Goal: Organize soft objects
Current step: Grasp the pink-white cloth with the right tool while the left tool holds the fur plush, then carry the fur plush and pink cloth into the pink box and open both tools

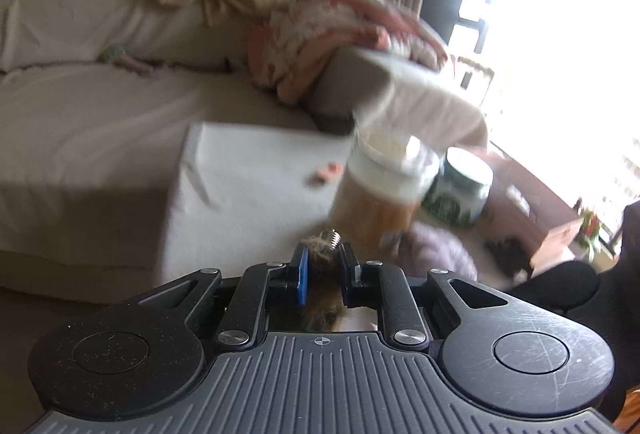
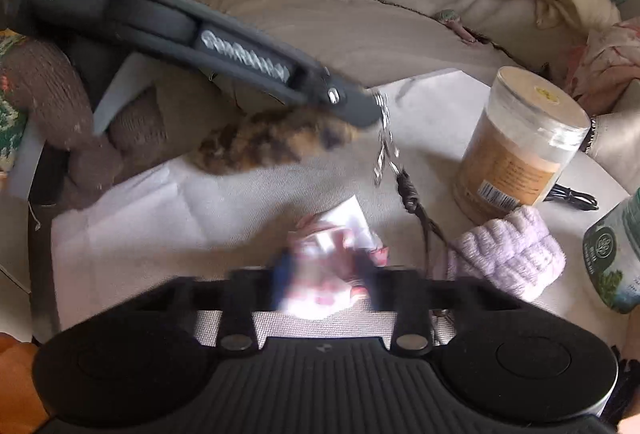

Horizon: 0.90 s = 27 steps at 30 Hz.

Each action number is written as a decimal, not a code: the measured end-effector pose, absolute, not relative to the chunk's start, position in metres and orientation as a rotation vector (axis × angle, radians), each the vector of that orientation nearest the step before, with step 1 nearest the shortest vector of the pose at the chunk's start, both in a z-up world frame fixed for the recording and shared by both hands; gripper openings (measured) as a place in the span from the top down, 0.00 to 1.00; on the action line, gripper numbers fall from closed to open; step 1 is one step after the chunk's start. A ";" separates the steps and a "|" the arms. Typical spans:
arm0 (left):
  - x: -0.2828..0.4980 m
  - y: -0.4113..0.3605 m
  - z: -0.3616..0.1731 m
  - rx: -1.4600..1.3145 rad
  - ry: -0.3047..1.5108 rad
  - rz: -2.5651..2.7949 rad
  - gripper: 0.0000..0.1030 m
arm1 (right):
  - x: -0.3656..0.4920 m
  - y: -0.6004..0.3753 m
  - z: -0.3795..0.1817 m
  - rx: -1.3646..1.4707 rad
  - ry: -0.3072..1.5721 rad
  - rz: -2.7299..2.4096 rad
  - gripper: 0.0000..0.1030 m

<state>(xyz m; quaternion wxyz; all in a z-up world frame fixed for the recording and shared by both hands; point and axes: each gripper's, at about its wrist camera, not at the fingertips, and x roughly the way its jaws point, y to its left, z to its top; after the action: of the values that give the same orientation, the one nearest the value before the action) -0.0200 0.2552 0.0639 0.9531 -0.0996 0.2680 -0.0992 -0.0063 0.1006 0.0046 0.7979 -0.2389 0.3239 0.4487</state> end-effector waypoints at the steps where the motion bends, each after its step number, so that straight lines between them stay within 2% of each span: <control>1: -0.020 0.257 0.074 -0.194 0.517 -0.204 0.83 | -0.004 0.099 0.012 -0.500 0.705 0.963 0.97; 9: 0.002 0.248 0.202 0.002 0.218 -0.172 0.83 | 0.009 0.032 0.134 -0.333 0.453 0.940 0.97; 13: 0.027 0.220 0.257 0.076 0.079 -0.175 0.83 | 0.016 -0.013 0.175 -0.291 0.325 0.822 0.97; 20: 0.070 0.158 0.316 0.085 0.009 -0.274 0.83 | 0.040 -0.100 0.204 -0.251 0.230 0.538 0.97; 27: 0.091 0.087 0.326 0.018 0.000 -0.407 0.83 | 0.049 -0.195 0.205 -0.157 0.185 0.345 0.97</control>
<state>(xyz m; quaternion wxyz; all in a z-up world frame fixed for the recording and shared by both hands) 0.0913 0.0874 0.3265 0.9793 0.0090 0.0000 -0.2021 0.0486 -0.1946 0.2054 0.9778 -0.0780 0.0919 0.1714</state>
